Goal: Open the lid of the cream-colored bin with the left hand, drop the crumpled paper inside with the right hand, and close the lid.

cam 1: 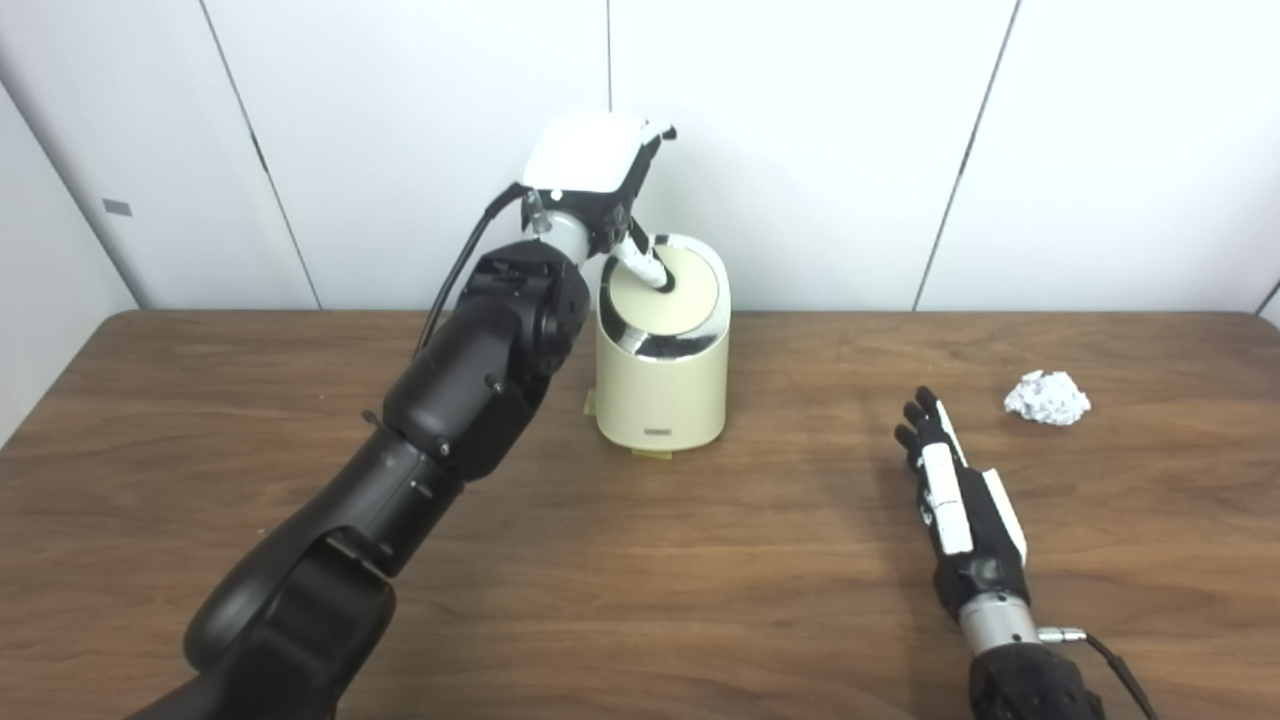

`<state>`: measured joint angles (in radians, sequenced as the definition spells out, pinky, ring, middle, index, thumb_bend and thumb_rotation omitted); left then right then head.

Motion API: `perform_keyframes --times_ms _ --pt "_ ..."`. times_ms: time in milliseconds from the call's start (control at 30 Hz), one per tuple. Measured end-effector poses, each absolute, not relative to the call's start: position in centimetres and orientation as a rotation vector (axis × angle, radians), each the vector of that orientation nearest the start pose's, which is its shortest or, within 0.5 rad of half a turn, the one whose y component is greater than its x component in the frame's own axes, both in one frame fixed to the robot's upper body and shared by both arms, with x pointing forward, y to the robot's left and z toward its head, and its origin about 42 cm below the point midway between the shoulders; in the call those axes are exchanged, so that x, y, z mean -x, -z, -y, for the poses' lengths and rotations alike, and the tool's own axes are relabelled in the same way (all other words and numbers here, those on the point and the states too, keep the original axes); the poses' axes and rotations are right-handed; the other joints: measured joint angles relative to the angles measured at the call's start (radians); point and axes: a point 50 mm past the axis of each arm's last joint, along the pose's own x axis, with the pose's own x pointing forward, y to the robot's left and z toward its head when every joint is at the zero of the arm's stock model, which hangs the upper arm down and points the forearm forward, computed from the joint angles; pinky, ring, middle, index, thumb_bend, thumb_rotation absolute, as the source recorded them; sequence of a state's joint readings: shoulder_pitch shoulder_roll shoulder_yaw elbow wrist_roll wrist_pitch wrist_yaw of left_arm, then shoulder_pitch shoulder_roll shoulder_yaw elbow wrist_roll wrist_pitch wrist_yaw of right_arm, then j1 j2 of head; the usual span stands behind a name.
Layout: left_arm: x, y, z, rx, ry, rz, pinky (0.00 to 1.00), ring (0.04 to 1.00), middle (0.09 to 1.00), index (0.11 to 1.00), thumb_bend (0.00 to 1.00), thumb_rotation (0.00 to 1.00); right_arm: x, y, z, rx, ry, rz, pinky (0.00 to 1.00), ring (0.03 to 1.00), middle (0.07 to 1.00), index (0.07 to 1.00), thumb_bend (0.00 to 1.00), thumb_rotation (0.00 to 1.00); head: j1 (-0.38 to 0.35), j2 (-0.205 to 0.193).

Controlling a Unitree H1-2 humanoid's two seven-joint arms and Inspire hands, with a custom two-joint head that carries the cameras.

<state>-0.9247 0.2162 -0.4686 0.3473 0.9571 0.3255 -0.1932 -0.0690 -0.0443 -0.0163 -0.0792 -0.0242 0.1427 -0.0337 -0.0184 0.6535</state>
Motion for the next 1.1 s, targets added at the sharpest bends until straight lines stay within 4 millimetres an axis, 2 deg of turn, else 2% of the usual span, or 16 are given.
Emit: perform_keyframes --times_ms 300,467,667,700,767,867,900,933,967,1033,1100 --pt "-50.0 -31.8 -10.4 -1.620 0.132 0.438 1.00 0.971 0.948 0.963 1.00 0.10 -30.6 -12.7 22.6 0.065 0.043 0.000 1.00 0.960 0.983 1.000 0.58 1.00 -0.006 0.002" --pt "-49.8 -31.6 -9.7 -1.689 0.148 0.485 0.98 0.974 0.955 0.977 1.00 0.09 -30.6 -12.7 22.6 0.063 0.046 0.000 1.00 0.951 0.977 1.000 0.59 1.00 -0.008 0.006" --pt "-49.0 -31.6 -9.4 -1.686 0.158 0.488 1.00 0.965 0.952 0.991 1.00 0.13 -30.5 -13.0 22.4 0.049 0.049 -0.006 1.00 0.956 0.977 1.000 0.60 0.99 -0.002 0.009" --pt "-48.8 -31.5 -9.6 -1.662 0.164 0.472 1.00 0.958 0.942 0.976 1.00 0.11 -30.5 -13.0 22.5 0.040 0.050 -0.006 1.00 0.961 0.980 1.000 0.60 0.98 0.000 0.011" --pt "-48.6 -31.6 -10.1 -1.537 0.178 0.412 0.97 0.947 0.934 0.958 1.00 0.08 -30.5 -13.0 22.5 0.021 0.054 -0.007 1.00 0.960 0.977 1.000 0.60 0.97 0.003 0.011" --pt "-48.3 -31.5 -11.5 -1.234 0.205 0.257 0.83 0.910 0.911 0.922 0.99 0.10 -30.4 -13.0 22.6 -0.012 0.061 -0.006 1.00 0.955 0.975 1.000 0.59 0.97 0.003 0.014" --pt "-48.2 -31.5 -12.2 -1.114 0.223 0.189 0.76 0.881 0.896 0.915 0.94 0.10 -30.4 -13.0 22.6 -0.021 0.062 -0.005 1.00 0.954 0.972 1.000 0.59 0.97 0.000 0.015" --pt "-48.0 -31.5 -12.7 -1.003 0.238 0.144 0.74 0.871 0.891 0.912 0.92 0.11 -30.4 -13.1 22.6 -0.030 0.063 -0.004 1.00 0.953 0.971 1.000 0.59 0.97 0.000 0.017" --pt "-47.8 -31.8 -13.4 -0.899 0.241 0.115 0.73 0.852 0.871 0.881 0.79 0.07 -30.3 -13.1 22.6 -0.039 0.062 -0.004 1.00 0.951 0.968 1.000 0.60 0.97 0.002 0.024" --pt "-47.2 -32.5 -14.8 -0.698 0.258 0.116 0.74 0.845 0.862 0.861 0.68 0.04 -30.2 -13.3 22.6 -0.044 0.061 -0.008 1.00 0.948 0.964 0.996 0.60 0.98 0.005 0.031" --pt "-46.4 -33.0 -15.9 -0.565 0.255 0.151 0.76 0.818 0.845 0.846 0.53 0.01 -30.0 -13.3 22.7 -0.055 0.057 -0.012 0.99 0.949 0.963 0.976 0.60 0.98 0.008 0.032"
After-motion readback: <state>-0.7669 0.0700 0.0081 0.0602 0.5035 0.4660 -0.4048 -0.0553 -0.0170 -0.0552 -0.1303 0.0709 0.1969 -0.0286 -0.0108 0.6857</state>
